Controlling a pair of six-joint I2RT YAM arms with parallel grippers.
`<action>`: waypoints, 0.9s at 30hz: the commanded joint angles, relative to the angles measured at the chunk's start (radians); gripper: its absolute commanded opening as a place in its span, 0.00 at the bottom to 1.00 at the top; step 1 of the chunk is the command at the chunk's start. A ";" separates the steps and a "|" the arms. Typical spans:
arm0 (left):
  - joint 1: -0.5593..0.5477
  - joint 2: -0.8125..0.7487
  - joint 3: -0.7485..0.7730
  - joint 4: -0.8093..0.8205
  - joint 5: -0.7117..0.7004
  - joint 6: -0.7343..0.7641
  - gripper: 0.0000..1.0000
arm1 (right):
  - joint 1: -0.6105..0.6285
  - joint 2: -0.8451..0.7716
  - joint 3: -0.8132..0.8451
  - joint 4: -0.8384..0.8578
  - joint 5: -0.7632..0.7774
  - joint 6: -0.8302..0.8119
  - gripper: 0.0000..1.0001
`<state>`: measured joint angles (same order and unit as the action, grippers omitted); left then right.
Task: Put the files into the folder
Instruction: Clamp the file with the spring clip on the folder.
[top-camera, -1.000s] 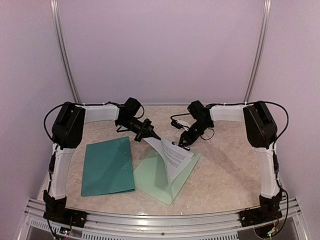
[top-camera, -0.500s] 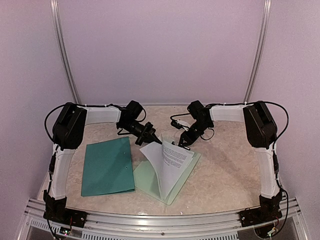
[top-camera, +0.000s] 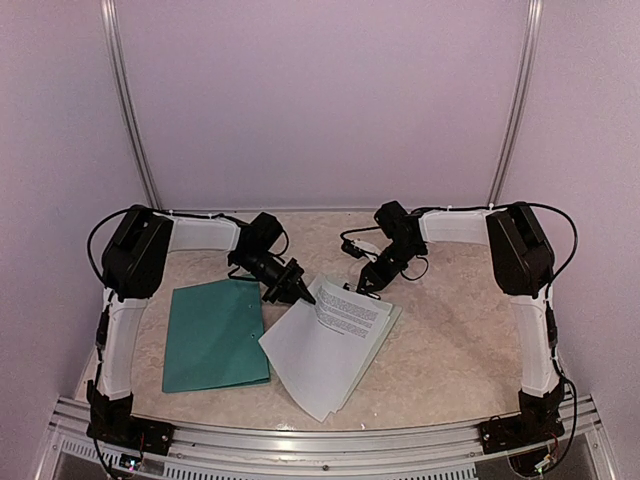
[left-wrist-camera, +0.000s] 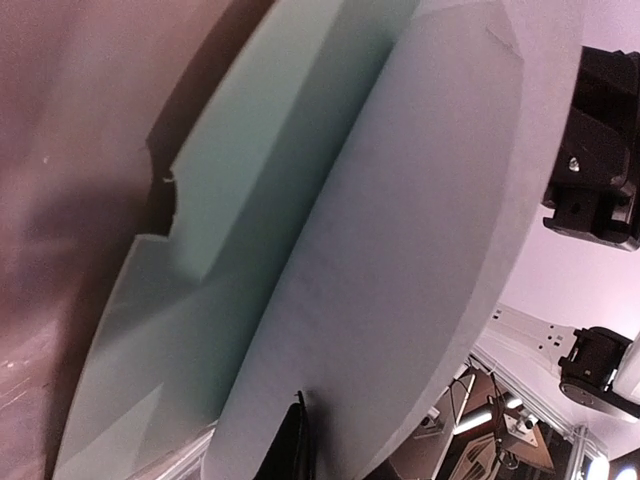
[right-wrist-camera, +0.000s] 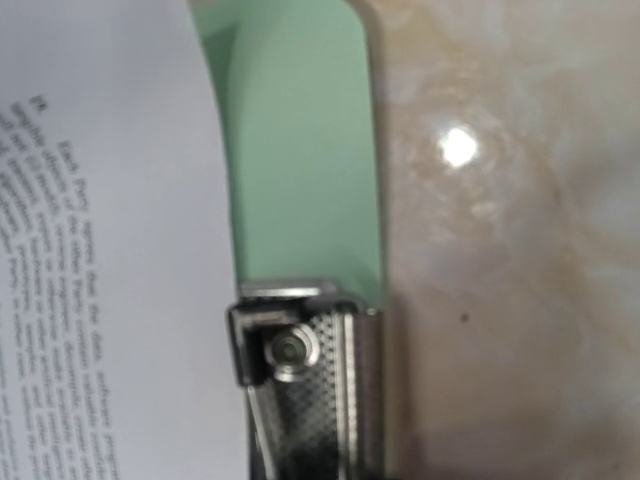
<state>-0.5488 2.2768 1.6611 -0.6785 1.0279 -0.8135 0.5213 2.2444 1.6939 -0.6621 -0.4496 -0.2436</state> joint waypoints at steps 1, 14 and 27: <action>0.000 -0.038 0.024 -0.112 -0.090 0.097 0.12 | 0.014 0.020 0.010 -0.044 0.027 0.002 0.00; 0.011 -0.007 0.107 -0.345 -0.170 0.243 0.00 | 0.020 0.019 0.017 -0.047 0.060 0.017 0.00; 0.042 -0.070 0.069 -0.338 -0.116 0.171 0.00 | 0.033 0.001 0.007 -0.039 0.087 0.036 0.00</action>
<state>-0.5213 2.2631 1.7515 -1.0576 0.8665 -0.5896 0.5407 2.2421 1.7035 -0.6739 -0.3943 -0.2333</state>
